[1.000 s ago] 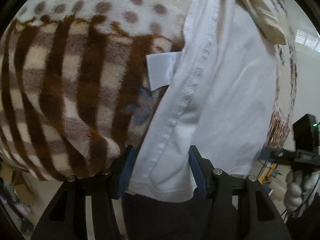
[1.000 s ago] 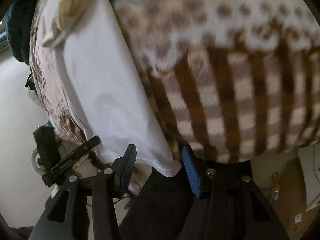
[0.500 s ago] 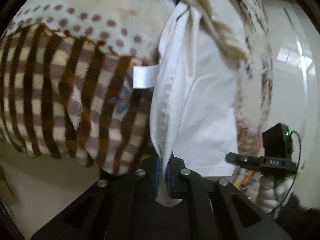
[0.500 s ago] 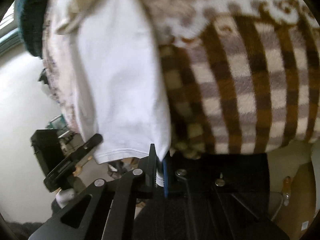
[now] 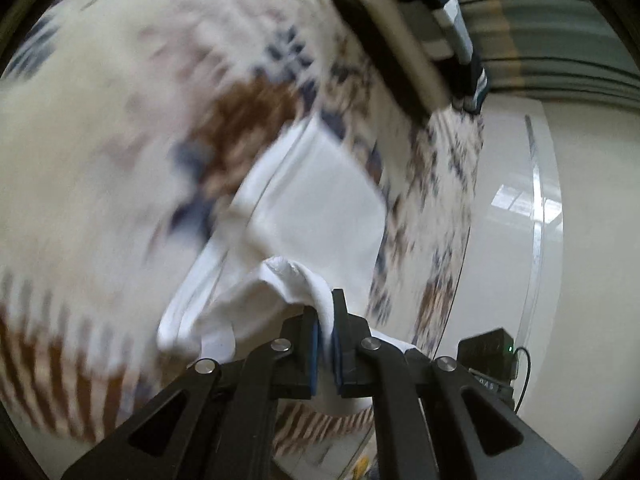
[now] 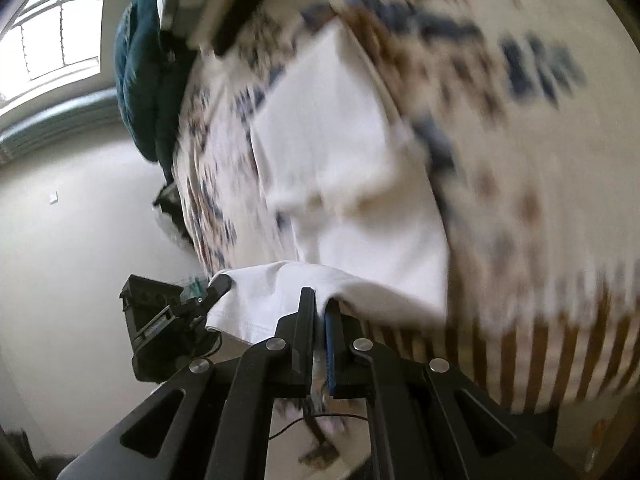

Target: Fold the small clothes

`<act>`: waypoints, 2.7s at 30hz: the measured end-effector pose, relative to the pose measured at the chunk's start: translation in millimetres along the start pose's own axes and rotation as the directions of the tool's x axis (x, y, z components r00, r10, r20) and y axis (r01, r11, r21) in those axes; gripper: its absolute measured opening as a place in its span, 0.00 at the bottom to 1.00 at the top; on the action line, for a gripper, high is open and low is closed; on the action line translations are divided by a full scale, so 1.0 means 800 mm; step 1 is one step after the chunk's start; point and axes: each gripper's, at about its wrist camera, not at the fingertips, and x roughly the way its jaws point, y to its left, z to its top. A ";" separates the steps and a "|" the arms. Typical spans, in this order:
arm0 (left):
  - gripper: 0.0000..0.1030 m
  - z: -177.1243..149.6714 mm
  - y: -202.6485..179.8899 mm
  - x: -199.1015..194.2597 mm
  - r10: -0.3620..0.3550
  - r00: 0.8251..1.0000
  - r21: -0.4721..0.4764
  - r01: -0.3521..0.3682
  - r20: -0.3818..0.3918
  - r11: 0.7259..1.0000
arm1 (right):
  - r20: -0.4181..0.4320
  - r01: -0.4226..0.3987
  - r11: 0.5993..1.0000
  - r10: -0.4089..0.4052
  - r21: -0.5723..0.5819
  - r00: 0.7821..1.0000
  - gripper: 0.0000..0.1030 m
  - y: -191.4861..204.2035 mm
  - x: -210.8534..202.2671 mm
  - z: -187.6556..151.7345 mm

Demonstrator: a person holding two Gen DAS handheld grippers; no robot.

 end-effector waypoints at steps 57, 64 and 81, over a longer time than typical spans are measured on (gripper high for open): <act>0.52 0.068 0.037 0.032 0.275 0.961 0.165 -0.266 -0.038 0.950 | 0.158 0.312 0.950 -0.303 -0.033 0.940 0.38 0.005 0.017 0.141; 0.52 0.031 0.065 0.050 0.574 0.818 0.259 -0.547 -0.035 0.796 | 0.070 0.329 0.944 -0.327 -0.017 0.942 0.38 -0.024 0.041 0.061; 0.52 -0.008 0.130 0.084 -0.052 0.994 -0.433 0.005 -0.098 0.901 | -0.013 0.045 0.978 -0.043 0.206 0.999 0.38 -0.076 0.067 0.036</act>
